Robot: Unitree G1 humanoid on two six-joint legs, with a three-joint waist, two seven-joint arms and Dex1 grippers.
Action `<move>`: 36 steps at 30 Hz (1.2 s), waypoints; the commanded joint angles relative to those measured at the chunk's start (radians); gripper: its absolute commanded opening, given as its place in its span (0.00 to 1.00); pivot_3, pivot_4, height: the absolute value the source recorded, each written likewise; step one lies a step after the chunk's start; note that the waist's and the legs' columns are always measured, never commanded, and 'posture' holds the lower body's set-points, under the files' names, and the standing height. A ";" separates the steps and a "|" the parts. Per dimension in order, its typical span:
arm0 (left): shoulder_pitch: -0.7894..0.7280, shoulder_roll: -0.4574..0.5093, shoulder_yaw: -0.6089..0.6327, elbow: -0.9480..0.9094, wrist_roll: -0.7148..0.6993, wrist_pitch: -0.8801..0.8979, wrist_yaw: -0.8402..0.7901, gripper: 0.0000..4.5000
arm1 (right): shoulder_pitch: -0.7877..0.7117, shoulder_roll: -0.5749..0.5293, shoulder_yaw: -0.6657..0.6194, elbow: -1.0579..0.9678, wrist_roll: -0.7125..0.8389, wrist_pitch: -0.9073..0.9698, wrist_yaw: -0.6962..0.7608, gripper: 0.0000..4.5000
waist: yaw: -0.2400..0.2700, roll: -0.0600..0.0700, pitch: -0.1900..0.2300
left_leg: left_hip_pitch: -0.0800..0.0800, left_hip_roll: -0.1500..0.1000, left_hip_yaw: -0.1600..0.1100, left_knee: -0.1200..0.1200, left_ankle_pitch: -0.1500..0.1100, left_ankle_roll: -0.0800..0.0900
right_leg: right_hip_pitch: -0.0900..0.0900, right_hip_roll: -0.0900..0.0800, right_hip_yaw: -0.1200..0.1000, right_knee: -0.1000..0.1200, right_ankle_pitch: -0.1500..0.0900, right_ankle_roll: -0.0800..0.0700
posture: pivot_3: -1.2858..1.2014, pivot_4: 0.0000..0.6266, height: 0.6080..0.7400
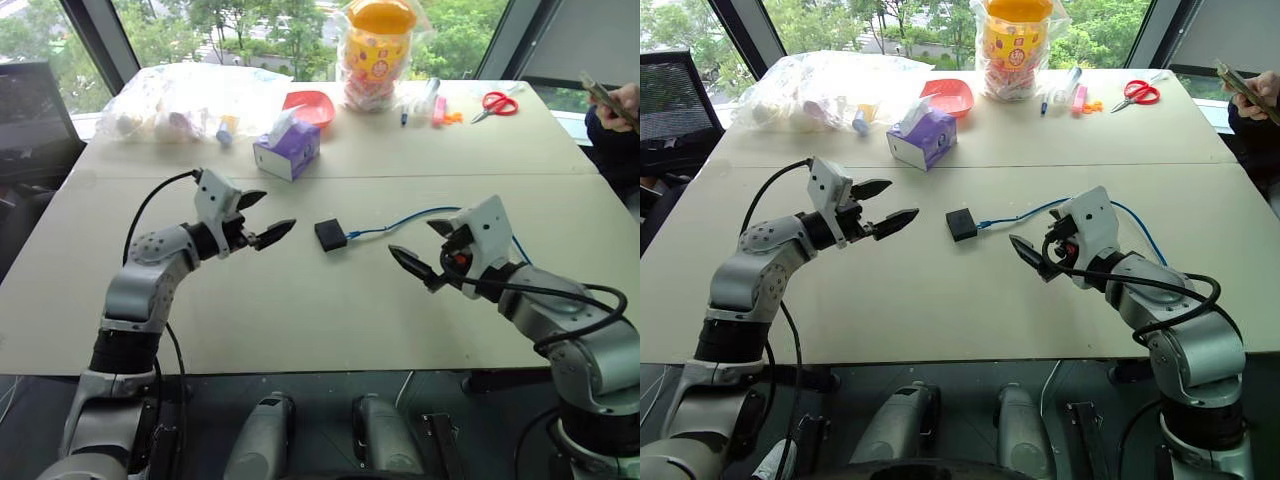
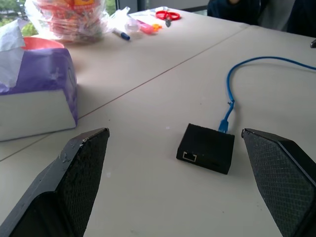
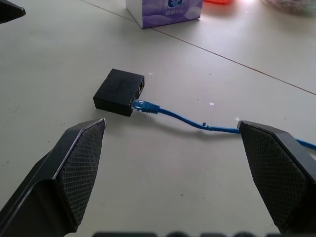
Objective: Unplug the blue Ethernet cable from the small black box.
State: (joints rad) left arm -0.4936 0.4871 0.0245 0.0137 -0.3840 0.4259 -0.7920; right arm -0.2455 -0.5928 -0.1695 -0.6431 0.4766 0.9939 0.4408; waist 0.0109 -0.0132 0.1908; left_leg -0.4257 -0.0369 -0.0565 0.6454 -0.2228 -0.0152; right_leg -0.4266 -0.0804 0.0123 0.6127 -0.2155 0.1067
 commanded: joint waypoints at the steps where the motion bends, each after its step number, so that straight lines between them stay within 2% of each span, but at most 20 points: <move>1: -0.026 0.002 0.012 0.000 -0.015 -0.009 -0.019 0.99 | -0.018 -0.036 -0.001 -0.003 -0.003 -0.032 0.022 1.00 | 0.001 0.000 0.000 | 0.000 0.000 0.000 0.000 0.000 0.000 | 0.000 0.000 0.000 0.000 0.000 0.000 | 0.52 0.24 1.00; 12: -0.021 0.012 0.014 -0.015 -0.011 0.002 -0.032 0.99 | -0.027 -0.116 -0.003 0.057 -0.011 -0.085 0.068 1.00 | 0.001 0.000 0.000 | 0.000 0.000 0.000 0.000 0.000 0.000 | 0.000 0.000 0.000 0.000 0.000 0.000 | 0.52 0.24 1.00; 25: -0.023 0.037 0.013 -0.015 -0.026 0.040 -0.069 0.99 | -0.019 -0.139 -0.011 0.010 0.025 -0.062 0.085 1.00 | 0.001 0.000 0.000 | 0.000 0.000 0.000 0.000 0.000 0.000 | 0.000 0.000 0.000 0.000 0.000 0.000 | 0.52 0.24 1.00; 36: -0.023 0.101 -0.004 -0.034 -0.054 0.109 -0.163 0.99 | -0.080 -0.155 0.033 0.076 0.023 -0.096 0.133 1.00 | -0.001 0.000 0.000 | 0.000 0.000 0.000 0.000 0.000 0.000 | 0.000 0.000 0.000 0.000 0.000 0.000 | 0.52 0.24 1.00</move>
State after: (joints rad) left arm -0.5055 0.5722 0.0140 0.0154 -0.4251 0.5359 -0.9356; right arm -0.2951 -0.7300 -0.1301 -0.5710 0.4959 0.9208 0.5603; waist 0.0102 -0.0134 0.1910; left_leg -0.4258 -0.0370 -0.0565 0.6456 -0.2228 -0.0152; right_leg -0.4266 -0.0808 0.0124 0.6127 -0.2154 0.1068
